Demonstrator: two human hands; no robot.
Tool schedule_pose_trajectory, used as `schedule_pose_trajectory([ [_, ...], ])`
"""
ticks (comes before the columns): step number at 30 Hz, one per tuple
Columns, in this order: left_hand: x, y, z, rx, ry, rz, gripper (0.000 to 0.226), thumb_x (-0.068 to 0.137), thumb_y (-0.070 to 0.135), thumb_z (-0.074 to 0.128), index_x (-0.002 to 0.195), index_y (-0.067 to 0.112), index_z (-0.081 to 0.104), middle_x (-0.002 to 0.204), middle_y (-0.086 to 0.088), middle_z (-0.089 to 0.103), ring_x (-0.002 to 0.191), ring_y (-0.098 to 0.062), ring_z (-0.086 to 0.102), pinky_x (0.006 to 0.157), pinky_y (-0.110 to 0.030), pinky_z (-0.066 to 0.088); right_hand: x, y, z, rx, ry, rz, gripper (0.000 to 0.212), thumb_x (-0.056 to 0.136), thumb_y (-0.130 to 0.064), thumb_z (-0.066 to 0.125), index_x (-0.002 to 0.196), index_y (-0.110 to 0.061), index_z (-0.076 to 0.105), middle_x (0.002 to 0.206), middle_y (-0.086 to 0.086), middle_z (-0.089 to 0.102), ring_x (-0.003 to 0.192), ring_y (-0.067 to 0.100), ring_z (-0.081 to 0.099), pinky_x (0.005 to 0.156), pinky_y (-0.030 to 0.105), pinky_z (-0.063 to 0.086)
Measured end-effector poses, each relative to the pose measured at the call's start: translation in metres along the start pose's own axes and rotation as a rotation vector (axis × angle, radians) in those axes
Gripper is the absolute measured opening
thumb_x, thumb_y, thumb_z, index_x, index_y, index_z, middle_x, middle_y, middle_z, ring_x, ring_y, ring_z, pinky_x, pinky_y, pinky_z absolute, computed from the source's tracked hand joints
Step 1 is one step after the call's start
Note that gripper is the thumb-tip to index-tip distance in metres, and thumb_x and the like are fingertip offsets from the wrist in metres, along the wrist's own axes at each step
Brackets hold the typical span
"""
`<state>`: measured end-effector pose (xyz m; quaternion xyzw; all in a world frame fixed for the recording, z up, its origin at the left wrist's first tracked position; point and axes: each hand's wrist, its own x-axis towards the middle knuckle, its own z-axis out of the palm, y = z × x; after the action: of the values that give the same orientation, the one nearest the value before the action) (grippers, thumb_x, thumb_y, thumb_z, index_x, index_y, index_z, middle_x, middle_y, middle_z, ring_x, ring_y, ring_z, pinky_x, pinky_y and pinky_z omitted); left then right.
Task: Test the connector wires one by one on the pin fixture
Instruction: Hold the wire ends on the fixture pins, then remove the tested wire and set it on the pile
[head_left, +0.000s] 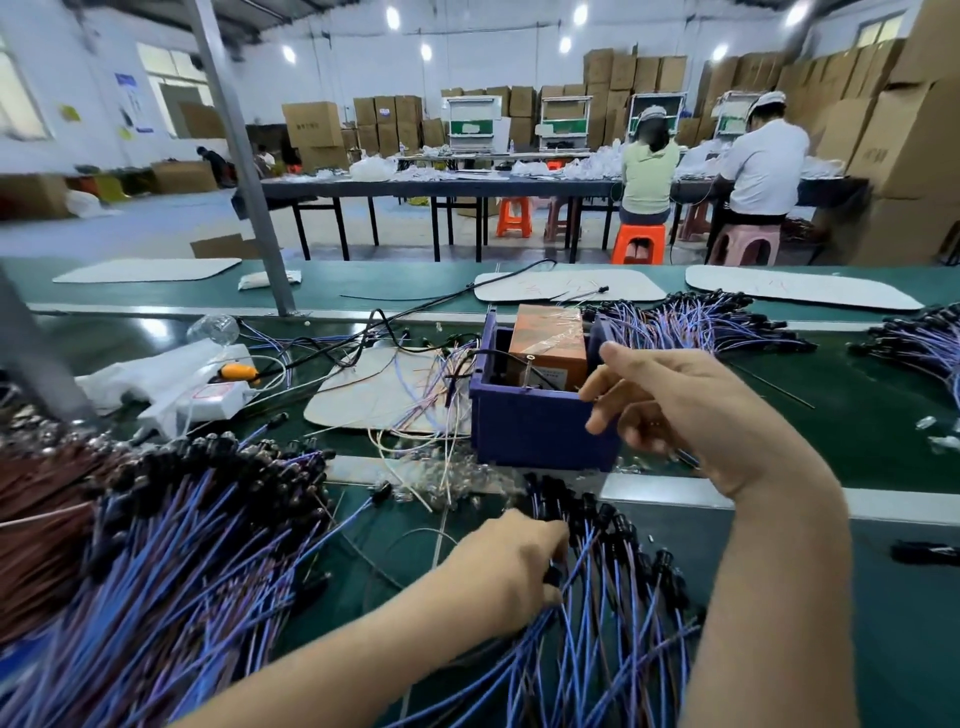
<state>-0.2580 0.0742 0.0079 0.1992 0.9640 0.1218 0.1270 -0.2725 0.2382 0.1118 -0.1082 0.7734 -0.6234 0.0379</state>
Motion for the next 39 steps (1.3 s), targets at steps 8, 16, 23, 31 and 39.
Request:
schedule_pose_trajectory([
  [8,0.019,0.004,-0.029,-0.372,0.317,-0.004,0.049,0.083,0.033,0.072,0.127,0.027,0.05,0.098,-0.001,0.068,0.097,-0.023,0.062,0.088,-0.037,0.051,0.019,0.024,0.004,-0.107,0.054,0.195,0.03,0.099,-0.022,0.052,0.083,-0.001,0.065,0.06,0.012,0.067,0.041,0.015,0.053,0.037,0.019,0.041],
  [16,-0.013,-0.023,-0.026,0.094,0.205,-0.011,0.021,0.093,0.032,0.055,0.108,0.018,0.056,0.11,-0.003,0.063,0.107,-0.025,0.055,0.095,-0.037,0.041,0.039,0.054,0.031,-0.1,-0.176,0.522,0.024,0.1,-0.012,0.05,0.112,0.006,0.057,0.104,0.036,0.063,0.07,0.037,0.067,0.061,0.035,0.061],
  [23,-0.073,-0.044,-0.002,0.302,0.06,-0.071,0.034,0.096,0.046,0.044,0.118,0.021,0.042,0.119,-0.002,0.051,0.112,-0.027,0.05,0.095,-0.037,0.036,0.048,0.065,0.04,-0.14,-0.237,0.598,0.03,0.103,-0.018,0.043,0.117,0.006,0.054,0.107,0.032,0.065,0.08,0.037,0.068,0.073,0.044,0.057],
  [31,-0.108,-0.045,0.011,0.238,0.019,-0.059,0.035,0.097,0.042,0.043,0.124,0.021,0.036,0.122,0.0,0.043,0.115,-0.022,0.043,0.096,-0.036,0.037,0.05,0.069,0.043,-0.129,-0.237,0.609,0.028,0.103,-0.018,0.043,0.112,0.005,0.056,0.1,0.03,0.066,0.08,0.036,0.068,0.077,0.048,0.056],
  [39,-0.121,-0.013,0.032,-0.159,-0.153,0.029,0.024,0.097,0.045,0.041,0.118,0.033,0.043,0.123,0.005,0.051,0.118,-0.018,0.047,0.1,-0.03,0.039,0.05,0.071,0.042,-0.122,-0.231,0.608,0.026,0.103,-0.019,0.043,0.101,0.002,0.058,0.092,0.028,0.067,0.079,0.036,0.069,0.072,0.047,0.057],
])
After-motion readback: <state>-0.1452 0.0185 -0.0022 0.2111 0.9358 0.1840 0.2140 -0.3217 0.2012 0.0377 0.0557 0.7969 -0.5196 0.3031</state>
